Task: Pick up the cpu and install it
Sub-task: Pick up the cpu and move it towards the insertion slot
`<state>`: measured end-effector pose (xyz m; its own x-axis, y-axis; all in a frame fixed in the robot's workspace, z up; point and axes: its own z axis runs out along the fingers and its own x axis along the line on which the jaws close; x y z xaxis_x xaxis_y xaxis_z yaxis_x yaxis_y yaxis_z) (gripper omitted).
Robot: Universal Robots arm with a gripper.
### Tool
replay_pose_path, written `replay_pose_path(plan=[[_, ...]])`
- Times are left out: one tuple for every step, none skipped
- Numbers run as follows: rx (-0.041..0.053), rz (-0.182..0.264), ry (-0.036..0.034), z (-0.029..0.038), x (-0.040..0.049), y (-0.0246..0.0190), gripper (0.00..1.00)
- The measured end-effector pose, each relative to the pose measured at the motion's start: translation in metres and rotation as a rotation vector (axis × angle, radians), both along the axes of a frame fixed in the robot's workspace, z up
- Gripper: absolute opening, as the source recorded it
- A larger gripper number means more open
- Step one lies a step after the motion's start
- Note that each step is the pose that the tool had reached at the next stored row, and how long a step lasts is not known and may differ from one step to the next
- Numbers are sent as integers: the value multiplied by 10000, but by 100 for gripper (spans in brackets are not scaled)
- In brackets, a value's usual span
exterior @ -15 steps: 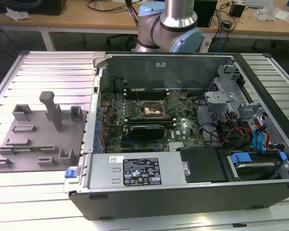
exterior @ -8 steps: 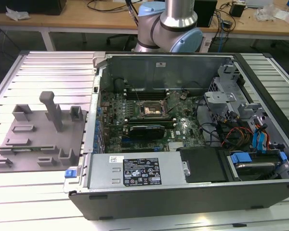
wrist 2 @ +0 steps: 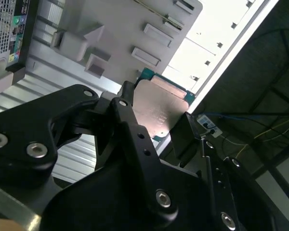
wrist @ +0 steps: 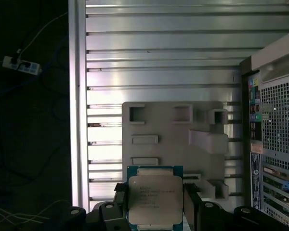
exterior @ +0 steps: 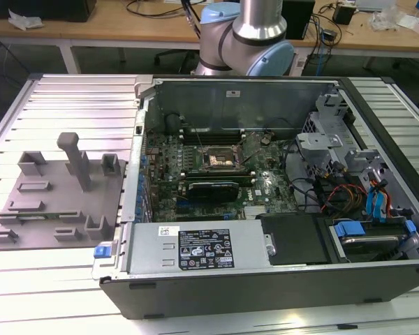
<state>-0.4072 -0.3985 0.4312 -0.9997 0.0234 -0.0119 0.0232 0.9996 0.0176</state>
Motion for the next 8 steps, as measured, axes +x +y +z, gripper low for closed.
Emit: replay_pose_path(plan=[[0,0,0,0,18,0,55],[0,0,0,0,34,0,55],[0,0,0,0,59,0,55],[0,0,-1,0,74,0,55],[0,1,-1,0,90,0,55],[0,1,0,0,104,0,55],[0,1,0,0,118,0,55],[0,1,-1,-1,147,0,55]])
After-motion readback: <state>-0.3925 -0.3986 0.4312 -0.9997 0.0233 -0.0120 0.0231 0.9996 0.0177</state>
